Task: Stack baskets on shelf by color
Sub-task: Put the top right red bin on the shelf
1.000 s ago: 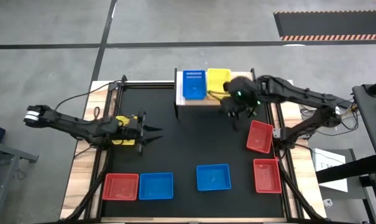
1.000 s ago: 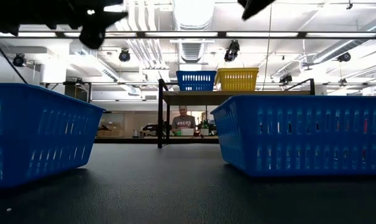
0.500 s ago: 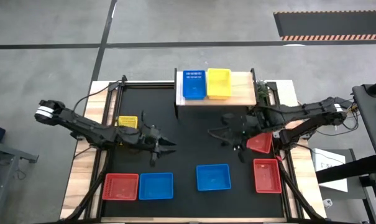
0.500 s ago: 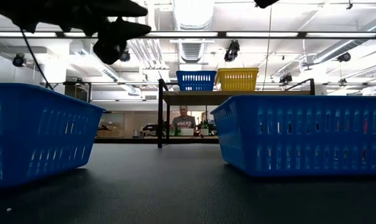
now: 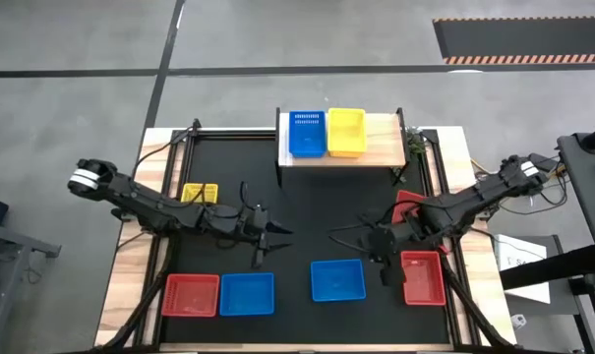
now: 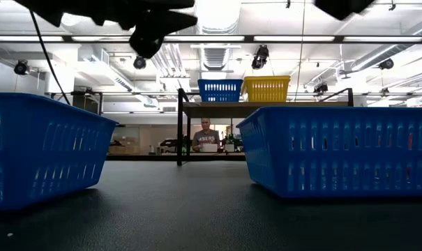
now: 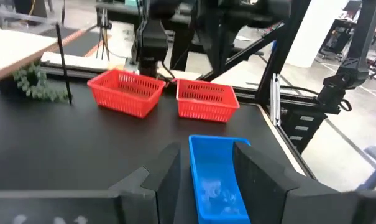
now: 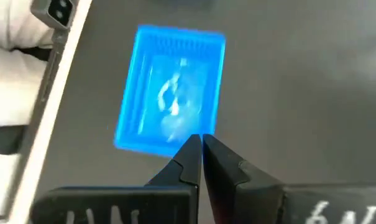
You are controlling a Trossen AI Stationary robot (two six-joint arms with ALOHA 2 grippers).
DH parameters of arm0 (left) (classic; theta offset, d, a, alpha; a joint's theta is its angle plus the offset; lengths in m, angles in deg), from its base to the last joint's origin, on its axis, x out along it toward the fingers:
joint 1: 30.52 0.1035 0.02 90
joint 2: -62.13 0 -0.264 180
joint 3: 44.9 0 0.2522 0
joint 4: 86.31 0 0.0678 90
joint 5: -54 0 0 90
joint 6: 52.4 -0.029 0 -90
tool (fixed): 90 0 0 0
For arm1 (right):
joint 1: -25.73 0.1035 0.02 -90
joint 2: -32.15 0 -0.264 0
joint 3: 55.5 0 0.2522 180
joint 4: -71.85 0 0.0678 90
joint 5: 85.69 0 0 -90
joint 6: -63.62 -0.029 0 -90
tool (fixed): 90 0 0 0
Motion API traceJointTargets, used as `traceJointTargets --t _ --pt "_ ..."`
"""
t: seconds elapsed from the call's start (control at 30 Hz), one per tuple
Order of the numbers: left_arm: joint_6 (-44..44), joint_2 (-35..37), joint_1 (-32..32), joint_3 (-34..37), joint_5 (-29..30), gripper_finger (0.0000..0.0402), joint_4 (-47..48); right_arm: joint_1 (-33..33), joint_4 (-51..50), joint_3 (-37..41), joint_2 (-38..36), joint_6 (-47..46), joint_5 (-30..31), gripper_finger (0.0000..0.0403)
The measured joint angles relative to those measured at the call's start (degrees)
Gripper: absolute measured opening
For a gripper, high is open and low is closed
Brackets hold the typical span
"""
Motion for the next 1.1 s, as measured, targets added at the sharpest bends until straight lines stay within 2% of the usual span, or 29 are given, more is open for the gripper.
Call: traceJointTargets --t 0.17,0.23,0.33,0.47,0.57,0.67,0.87,1.1 --pt "-2.8 0.1 0.0 -1.2 0.0 0.013 -0.1 1.1 -13.1 0.1 0.0 -21.9 0.0 0.0017" --pt "-3.0 0.2 0.0 -1.1 0.0 0.013 -0.9 1.1 -18.5 0.8 0.0 -26.7 0.0 0.0033" --pt "-4.3 0.2 0.0 -1.0 0.0 0.013 -1.3 1.1 -22.0 3.5 0.0 -26.2 0.0 0.0068" --pt "-4.0 0.2 -0.1 -0.9 0.0 0.013 -1.2 0.8 -22.3 10.3 0.0 -19.6 1.1 0.012" --pt "-4.1 0.2 -0.4 -0.8 0.1 0.013 -1.1 0.7 -22.2 15.9 0.0 -19.3 1.4 0.0151" --pt "-5.3 0.2 -0.4 -0.8 0.1 0.013 -1.2 0.7 -20.3 20.1 -0.1 -20.4 4.3 0.0173" --pt "-10.0 0.5 -0.3 -0.8 0.1 0.013 -1.4 -0.3 -14.3 25.4 -0.1 -21.3 8.6 0.0183" --pt "-14.9 1.8 -0.2 -0.8 0.1 0.013 -1.4 -1.5 -7.8 29.3 -0.1 -22.1 11.5 0.016"
